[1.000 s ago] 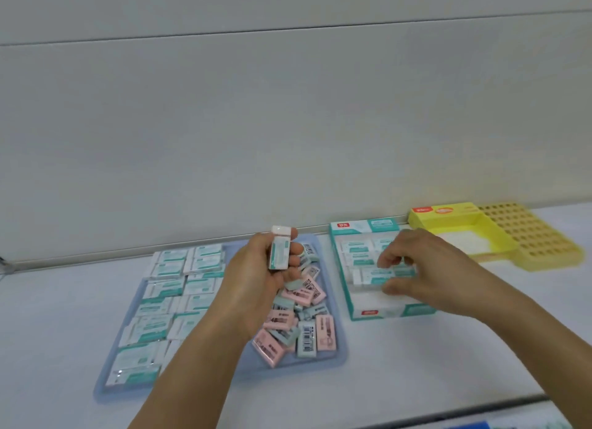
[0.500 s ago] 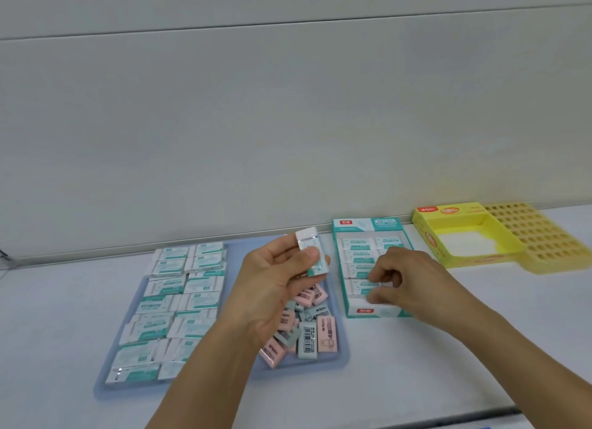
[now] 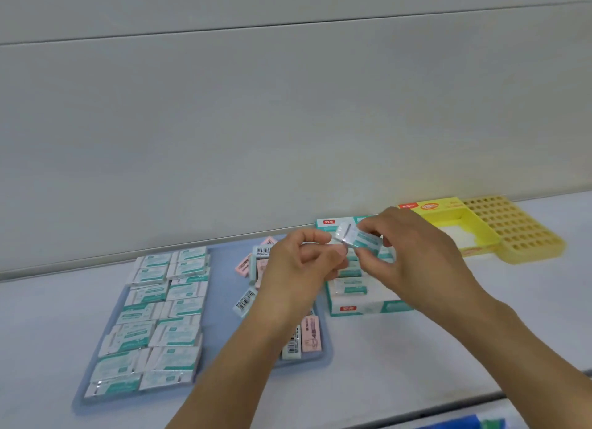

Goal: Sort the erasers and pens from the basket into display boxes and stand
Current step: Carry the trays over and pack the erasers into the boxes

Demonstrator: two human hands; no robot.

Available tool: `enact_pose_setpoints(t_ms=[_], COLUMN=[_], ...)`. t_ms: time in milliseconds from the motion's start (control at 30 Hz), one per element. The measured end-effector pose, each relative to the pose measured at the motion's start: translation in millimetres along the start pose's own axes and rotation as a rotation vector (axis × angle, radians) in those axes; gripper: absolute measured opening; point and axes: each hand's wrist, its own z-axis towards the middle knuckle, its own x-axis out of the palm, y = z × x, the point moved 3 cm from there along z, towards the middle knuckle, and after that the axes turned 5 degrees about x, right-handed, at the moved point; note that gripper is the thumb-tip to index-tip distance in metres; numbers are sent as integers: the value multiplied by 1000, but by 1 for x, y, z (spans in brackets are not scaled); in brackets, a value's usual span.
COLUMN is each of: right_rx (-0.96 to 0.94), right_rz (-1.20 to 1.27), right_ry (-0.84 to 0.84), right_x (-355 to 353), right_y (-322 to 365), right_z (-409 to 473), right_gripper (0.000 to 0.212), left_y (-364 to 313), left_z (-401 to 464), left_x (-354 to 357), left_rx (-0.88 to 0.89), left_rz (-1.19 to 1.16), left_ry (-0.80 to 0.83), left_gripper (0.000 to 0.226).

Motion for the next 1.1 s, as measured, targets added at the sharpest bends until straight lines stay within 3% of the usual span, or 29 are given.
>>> enact_pose_setpoints(t_ms=[133,200,300,667,767,900,967,1033,1100], right_rx=[8,-54,-120,-27,-42,-109,-168,-195,-263], right_rz=[-268,-352,-418,-282,-327,-385,-269,-56,109], right_ry=[357,500,548,535,544,521,371,275,296], right_x=[-7,-2,5,22,24,18,18,23,32], right_y=[-33,-34,-29,-45,-43,-28,-10,13,48], right_z=[-4,-7,-9,-8,-7,-2,5,13,18], right_gripper=[34,36,34,25,25,28,26,21,15], left_y=[3,4,1,15,15,7,0,-9,-13], left_z=[10,17,27,35,33,15,1,-14,-31], left_x=[2,9,16,20,23,16,-4,-40,-88], left_rx=[339,343,349,286,280,378,420,448,398], left_rz=[1148,1338,1482,1402,1422,1285,1112,1035,1023], left_ry=[129,273,345,332,311,317,233,48,-99], left_gripper=[21,31,36,16,21,18,37,37,32])
